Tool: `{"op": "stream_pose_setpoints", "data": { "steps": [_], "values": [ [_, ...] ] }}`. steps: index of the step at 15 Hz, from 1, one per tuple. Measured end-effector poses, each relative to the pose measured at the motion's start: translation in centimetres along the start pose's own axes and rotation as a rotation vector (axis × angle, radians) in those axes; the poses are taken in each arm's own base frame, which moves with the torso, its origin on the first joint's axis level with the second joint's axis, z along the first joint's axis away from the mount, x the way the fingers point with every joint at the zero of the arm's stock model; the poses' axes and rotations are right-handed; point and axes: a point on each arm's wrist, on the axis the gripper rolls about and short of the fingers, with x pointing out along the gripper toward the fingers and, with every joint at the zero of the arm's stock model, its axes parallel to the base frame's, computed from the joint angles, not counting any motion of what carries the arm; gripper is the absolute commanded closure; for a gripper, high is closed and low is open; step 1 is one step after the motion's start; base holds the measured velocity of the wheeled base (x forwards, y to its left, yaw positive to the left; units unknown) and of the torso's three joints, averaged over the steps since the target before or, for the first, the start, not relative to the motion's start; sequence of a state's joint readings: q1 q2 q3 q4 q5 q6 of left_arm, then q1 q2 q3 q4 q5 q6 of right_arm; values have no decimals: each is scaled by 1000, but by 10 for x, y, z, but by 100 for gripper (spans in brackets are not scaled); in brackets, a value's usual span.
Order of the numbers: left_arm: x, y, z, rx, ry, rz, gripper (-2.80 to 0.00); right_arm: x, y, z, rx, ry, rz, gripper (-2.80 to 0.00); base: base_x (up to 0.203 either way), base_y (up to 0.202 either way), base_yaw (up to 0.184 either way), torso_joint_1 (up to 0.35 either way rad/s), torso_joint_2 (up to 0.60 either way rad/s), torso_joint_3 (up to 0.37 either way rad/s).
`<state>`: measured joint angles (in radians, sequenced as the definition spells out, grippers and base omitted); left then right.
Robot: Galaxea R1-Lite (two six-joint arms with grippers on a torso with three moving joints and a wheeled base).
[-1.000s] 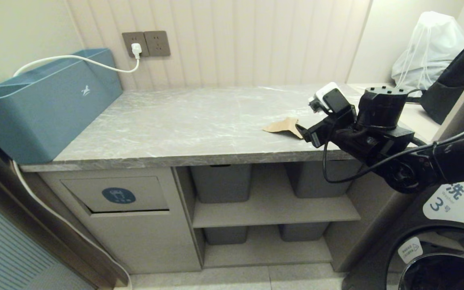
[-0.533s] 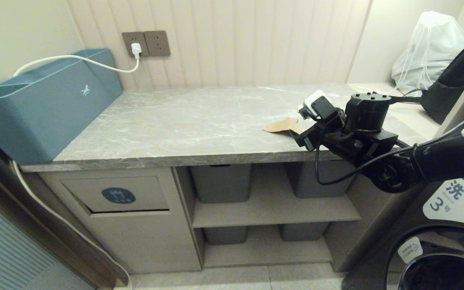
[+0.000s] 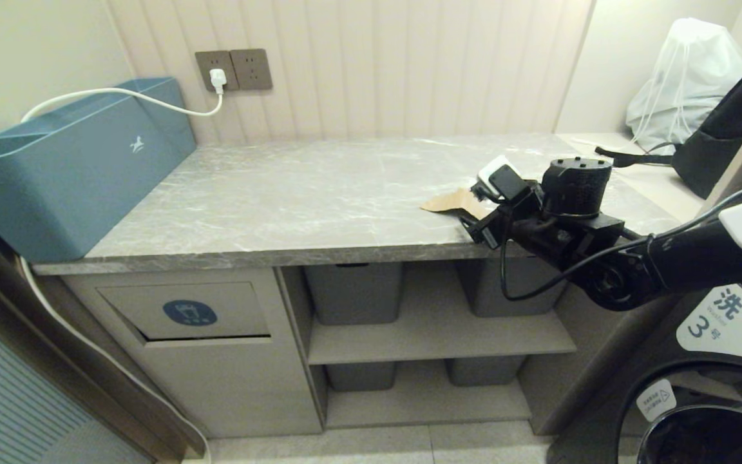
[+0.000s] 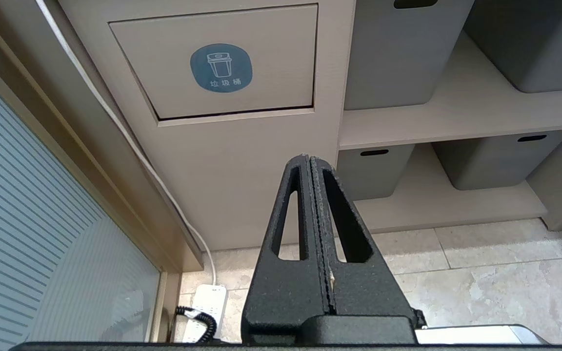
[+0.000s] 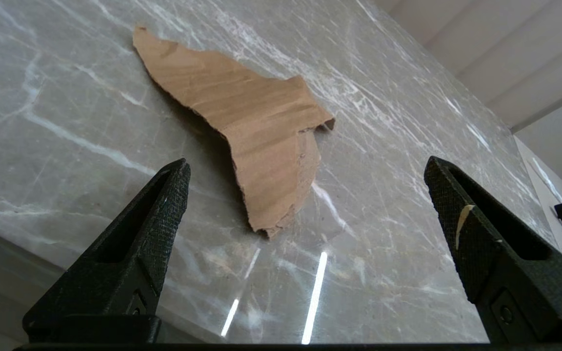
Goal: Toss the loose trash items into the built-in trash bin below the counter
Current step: Pick up the garbage
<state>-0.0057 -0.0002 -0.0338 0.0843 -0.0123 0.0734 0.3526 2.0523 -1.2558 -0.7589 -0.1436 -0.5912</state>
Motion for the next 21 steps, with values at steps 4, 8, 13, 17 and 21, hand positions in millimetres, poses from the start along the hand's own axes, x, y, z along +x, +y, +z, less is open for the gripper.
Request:
{"op": "stream_pose_setpoints", "data": {
  "steps": [4, 8, 13, 17, 21],
  "values": [
    [0, 0, 0, 0, 0, 0, 0, 8, -4, -2, -23, 1, -22, -280, 0, 0, 0, 0, 0, 0],
    [0, 0, 0, 0, 0, 0, 0, 14, -7, -4, -22, 8, -54, -280, 0, 0, 0, 0, 0, 0],
    [0, 0, 0, 0, 0, 0, 0, 24, -13, -11, -29, 30, -93, -280, 0, 0, 0, 0, 0, 0],
    [0, 0, 0, -2, -1, 0, 0, 32, -16, -17, -38, 35, -114, -280, 0, 0, 0, 0, 0, 0],
    [0, 0, 0, -2, -2, 1, 0, 37, -17, -19, -45, 34, -124, 0, 0, 0, 0, 0, 0, 0]
  ]
}}
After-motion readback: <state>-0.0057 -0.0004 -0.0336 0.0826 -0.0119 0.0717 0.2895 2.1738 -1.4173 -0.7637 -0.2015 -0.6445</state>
